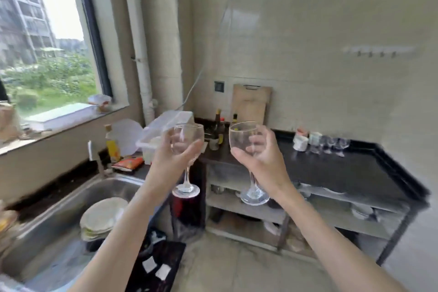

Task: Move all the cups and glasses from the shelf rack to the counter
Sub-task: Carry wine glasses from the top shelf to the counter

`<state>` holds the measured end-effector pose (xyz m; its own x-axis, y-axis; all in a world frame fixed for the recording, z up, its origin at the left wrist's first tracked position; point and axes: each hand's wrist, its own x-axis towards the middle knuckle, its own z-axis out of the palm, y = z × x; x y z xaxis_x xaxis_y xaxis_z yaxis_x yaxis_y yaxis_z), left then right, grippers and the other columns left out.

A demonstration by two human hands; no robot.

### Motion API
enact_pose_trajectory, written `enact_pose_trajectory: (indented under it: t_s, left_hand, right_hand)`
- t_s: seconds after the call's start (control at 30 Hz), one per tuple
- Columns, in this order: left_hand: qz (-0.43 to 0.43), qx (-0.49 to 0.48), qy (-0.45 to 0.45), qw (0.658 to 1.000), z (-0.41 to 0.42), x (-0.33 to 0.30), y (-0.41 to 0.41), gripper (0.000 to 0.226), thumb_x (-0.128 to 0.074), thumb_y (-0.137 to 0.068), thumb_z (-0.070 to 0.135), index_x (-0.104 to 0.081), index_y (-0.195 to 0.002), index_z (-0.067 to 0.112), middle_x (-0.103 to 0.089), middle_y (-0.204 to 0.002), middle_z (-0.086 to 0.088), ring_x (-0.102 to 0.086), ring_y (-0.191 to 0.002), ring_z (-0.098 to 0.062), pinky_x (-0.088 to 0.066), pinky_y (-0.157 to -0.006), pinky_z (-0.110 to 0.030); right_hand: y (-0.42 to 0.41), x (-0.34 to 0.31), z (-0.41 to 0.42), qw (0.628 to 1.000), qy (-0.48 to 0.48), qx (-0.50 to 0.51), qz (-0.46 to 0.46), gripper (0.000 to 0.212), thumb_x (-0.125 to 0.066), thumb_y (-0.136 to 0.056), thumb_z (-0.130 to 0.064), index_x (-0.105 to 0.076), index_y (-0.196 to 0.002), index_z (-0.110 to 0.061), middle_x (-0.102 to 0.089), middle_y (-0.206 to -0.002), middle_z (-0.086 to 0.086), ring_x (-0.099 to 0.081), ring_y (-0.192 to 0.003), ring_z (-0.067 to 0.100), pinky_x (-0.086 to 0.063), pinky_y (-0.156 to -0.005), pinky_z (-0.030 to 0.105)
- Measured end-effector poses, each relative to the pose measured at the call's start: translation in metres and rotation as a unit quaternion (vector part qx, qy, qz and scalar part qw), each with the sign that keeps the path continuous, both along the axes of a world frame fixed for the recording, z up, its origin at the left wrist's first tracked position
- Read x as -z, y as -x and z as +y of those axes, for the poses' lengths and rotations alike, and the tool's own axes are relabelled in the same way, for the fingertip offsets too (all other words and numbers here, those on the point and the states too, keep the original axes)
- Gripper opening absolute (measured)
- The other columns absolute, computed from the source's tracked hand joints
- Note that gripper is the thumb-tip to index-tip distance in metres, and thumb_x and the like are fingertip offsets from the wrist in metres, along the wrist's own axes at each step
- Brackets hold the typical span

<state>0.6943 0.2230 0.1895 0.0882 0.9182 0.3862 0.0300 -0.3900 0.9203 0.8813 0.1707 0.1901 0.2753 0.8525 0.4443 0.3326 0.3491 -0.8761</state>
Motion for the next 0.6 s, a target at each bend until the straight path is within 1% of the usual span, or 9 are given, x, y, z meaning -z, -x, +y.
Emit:
enact_pose_trajectory:
  t_s: [0.07,0.13,0.2,0.3,0.33,0.4,0.47,0.53,0.6]
  left_hand:
    - [-0.004,0.040,0.005,0.999,0.006,0.007,-0.057,0.042,-0.073,-0.073,0.032,-0.050,-0.108,0.027,-0.065,-0.089,0.009,-0.066,-0.078,-0.008,-0.052,-0.070,-0.023]
    - [0.015,0.075,0.007,0.997,0.010,0.013,-0.105,0.050,-0.071,-0.068,0.041,-0.049,-0.112,0.028,-0.066,-0.098,0.007,-0.066,-0.081,-0.003,-0.050,-0.066,-0.018]
    - [0.026,0.095,0.006,0.995,0.017,0.017,-0.148,0.053,-0.071,-0.073,0.039,-0.047,-0.117,0.025,-0.064,-0.104,0.006,-0.065,-0.084,0.002,-0.049,-0.066,-0.017]
    - [0.030,0.112,0.006,0.993,0.037,0.021,-0.208,0.058,-0.069,-0.077,0.033,-0.042,-0.127,0.019,-0.061,-0.108,0.005,-0.064,-0.089,-0.002,-0.050,-0.076,-0.024]
    - [0.032,0.119,0.007,0.992,0.044,0.023,-0.227,0.058,-0.069,-0.077,0.032,-0.042,-0.127,0.019,-0.061,-0.108,0.005,-0.063,-0.089,-0.002,-0.050,-0.076,-0.023]
    - [0.034,0.134,0.006,0.990,0.061,0.029,-0.265,0.054,-0.068,-0.078,0.031,-0.042,-0.124,0.022,-0.060,-0.106,0.008,-0.063,-0.083,0.006,-0.049,-0.066,-0.014]
    - [0.038,0.147,0.014,0.988,0.080,0.037,-0.300,0.053,-0.068,-0.078,0.032,-0.042,-0.123,0.023,-0.060,-0.105,0.010,-0.061,-0.080,0.010,-0.047,-0.061,-0.010]
    - [0.037,0.159,0.027,0.986,0.103,0.047,-0.333,0.057,-0.069,-0.076,0.034,-0.042,-0.126,0.022,-0.060,-0.106,0.008,-0.063,-0.084,0.004,-0.048,-0.066,-0.014]
    - [0.038,0.168,0.038,0.984,0.130,0.055,-0.367,0.062,-0.070,-0.075,0.035,-0.041,-0.128,0.021,-0.061,-0.109,0.004,-0.063,-0.089,-0.003,-0.049,-0.072,-0.022]
  right_hand:
    - [-0.055,0.003,-0.003,0.999,0.006,0.035,-0.002,0.064,-0.074,-0.072,-0.033,-0.033,-0.120,-0.036,-0.049,-0.112,-0.007,-0.054,-0.099,0.007,-0.042,-0.075,0.015]
    - [-0.103,0.007,-0.006,0.997,0.021,0.068,-0.002,0.068,-0.074,-0.072,-0.034,-0.033,-0.126,-0.034,-0.048,-0.113,-0.008,-0.053,-0.100,0.007,-0.042,-0.076,0.017]
    - [-0.146,0.013,-0.005,0.995,0.032,0.092,-0.008,0.071,-0.074,-0.072,-0.035,-0.034,-0.130,-0.030,-0.048,-0.114,-0.009,-0.053,-0.102,0.009,-0.043,-0.078,0.021]
    - [-0.202,0.024,0.000,0.991,0.040,0.127,-0.003,0.074,-0.075,-0.071,-0.034,-0.034,-0.133,-0.028,-0.048,-0.118,-0.007,-0.054,-0.104,0.011,-0.043,-0.079,0.020]
    - [-0.219,0.028,0.002,0.990,0.043,0.137,0.002,0.072,-0.075,-0.071,-0.034,-0.034,-0.131,-0.030,-0.048,-0.118,-0.008,-0.054,-0.103,0.009,-0.043,-0.079,0.021]
    - [-0.252,0.037,0.009,0.987,0.050,0.153,0.009,0.068,-0.075,-0.071,-0.035,-0.033,-0.124,-0.038,-0.048,-0.115,-0.012,-0.054,-0.102,0.005,-0.045,-0.080,0.022]
    - [-0.285,0.045,0.021,0.983,0.055,0.173,0.012,0.068,-0.075,-0.070,-0.035,-0.033,-0.124,-0.038,-0.048,-0.113,-0.013,-0.054,-0.101,0.004,-0.045,-0.081,0.023]
    - [-0.318,0.051,0.039,0.980,0.060,0.192,0.011,0.071,-0.075,-0.070,-0.035,-0.034,-0.128,-0.032,-0.049,-0.115,-0.010,-0.053,-0.101,0.003,-0.047,-0.083,0.027]
    - [-0.350,0.056,0.062,0.977,0.067,0.202,0.010,0.075,-0.075,-0.070,-0.036,-0.033,-0.132,-0.029,-0.049,-0.116,-0.010,-0.053,-0.102,0.004,-0.048,-0.087,0.032]
